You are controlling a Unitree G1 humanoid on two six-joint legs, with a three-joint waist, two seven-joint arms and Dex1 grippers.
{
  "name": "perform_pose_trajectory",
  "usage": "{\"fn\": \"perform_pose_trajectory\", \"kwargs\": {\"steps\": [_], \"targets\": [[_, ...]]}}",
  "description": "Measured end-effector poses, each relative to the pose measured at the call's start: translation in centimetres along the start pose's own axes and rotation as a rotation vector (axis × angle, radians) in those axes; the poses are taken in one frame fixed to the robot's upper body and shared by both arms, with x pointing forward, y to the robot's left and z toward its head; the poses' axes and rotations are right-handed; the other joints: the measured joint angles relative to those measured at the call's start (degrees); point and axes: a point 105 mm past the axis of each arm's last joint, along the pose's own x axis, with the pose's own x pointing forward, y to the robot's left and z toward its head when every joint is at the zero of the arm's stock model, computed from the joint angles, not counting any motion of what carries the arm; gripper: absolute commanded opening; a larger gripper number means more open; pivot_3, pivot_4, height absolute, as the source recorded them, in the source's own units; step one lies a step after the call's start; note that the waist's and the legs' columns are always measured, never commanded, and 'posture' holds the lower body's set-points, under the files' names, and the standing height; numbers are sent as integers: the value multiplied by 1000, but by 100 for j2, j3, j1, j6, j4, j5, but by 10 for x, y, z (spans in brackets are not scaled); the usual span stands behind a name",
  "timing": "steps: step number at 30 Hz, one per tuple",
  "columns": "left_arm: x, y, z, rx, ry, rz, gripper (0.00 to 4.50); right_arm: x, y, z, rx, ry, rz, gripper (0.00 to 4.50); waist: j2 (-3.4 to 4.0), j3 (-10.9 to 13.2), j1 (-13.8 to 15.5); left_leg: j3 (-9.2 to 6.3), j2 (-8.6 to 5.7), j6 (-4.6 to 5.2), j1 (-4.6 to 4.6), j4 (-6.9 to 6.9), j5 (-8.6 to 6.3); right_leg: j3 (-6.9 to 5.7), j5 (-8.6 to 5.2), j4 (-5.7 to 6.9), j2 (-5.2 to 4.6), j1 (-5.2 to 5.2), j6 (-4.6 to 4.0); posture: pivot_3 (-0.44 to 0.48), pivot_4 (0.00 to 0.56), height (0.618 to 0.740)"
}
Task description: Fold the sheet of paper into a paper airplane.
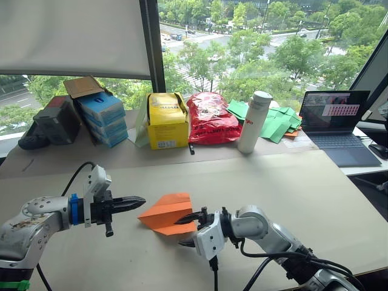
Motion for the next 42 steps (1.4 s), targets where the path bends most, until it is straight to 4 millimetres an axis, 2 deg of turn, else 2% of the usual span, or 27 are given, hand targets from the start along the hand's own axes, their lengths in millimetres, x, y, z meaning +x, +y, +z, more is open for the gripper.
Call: {"fn": "perform_pose_trajectory", "kwargs": {"steps": [3, 6, 9, 11, 14, 16, 18, 23, 34, 38, 42], "targets": [[2, -1, -1, -3, 4, -6, 0, -14, -23, 11, 148, -46, -38, 2562, 0, 0, 3, -5, 0, 21, 1, 1, -12, -2, 0, -1, -2, 2, 0, 0, 150, 740], [2, -1, 0, 0, 3, -8, 0, -16, -38, 17, 282, -97, -90, 2562, 0, 0, 2, -8, 2, 19, 0, -3, -12, -3, 0, 2, -1, -4, 0, 0, 150, 740], [2, 0, 1, 4, 1, -6, 0, -10, -34, 12, 351, -80, -77, 1733, 0, 0, 3, -8, -1, 12, -5, -3, -7, -4, 0, 0, -5, -6, 0, 0, 150, 740], [3, 0, 1, 5, 1, -5, 0, -4, -28, 2, 356, -29, -69, 1016, 0, 0, 2, -6, -4, -2, -5, -1, 1, -5, 0, 0, -8, -5, 0, 0, 150, 740], [3, 0, 2, 9, -1, -2, 0, 4, -1, -21, 391, 63, -14, 28, 0, 0, 15, -5, -5, -5, -5, -1, 3, -6, 0, -1, -8, -5, 0, 0, 150, 740], [3, 1, 2, 9, -1, -1, 0, 8, 16, -32, 411, 111, 30, 28, 0, 0, 8, -2, -5, -9, -8, -1, 5, -4, 0, -1, -8, -8, 0, 0, 150, 740], [3, 1, 2, 8, -1, -1, 0, 9, 22, -35, 417, 130, 46, 28, 0, 0, 5, -2, -5, -9, -7, 0, 5, -3, 0, 0, -8, -7, 0, 0, 150, 740], [7, -1, 0, 15, 14, -17, 0, 9, 23, -36, 455, 151, 52, 28, 0, -1, 0, -5, -4, -4, -3, 0, 2, -5, 0, 1, -7, -3, 0, 0, 150, 740], [54, 19, -7, 211, 103, -112, 0, 12, 22, -34, 543, 188, 38, 28, -6, -4, -3, -4, -5, -4, -3, 4, 2, -11, 0, 4, -2, -2, 0, 0, 150, 740], [63, 13, -21, 277, 167, -185, 0, 11, 21, -34, 548, 195, 33, 28, -5, -4, -15, -2, -5, -5, -6, 4, 3, -9, 0, 2, -4, -4, 0, 0, 150, 740], [64, 9, -30, 288, 192, -210, 0, 11, 21, -34, 556, 203, 28, 28, -6, -4, -2, -3, -5, 6, -6, 8, -3, -10, 0, 3, -4, -3, 1, 0, 150, 740]]}}
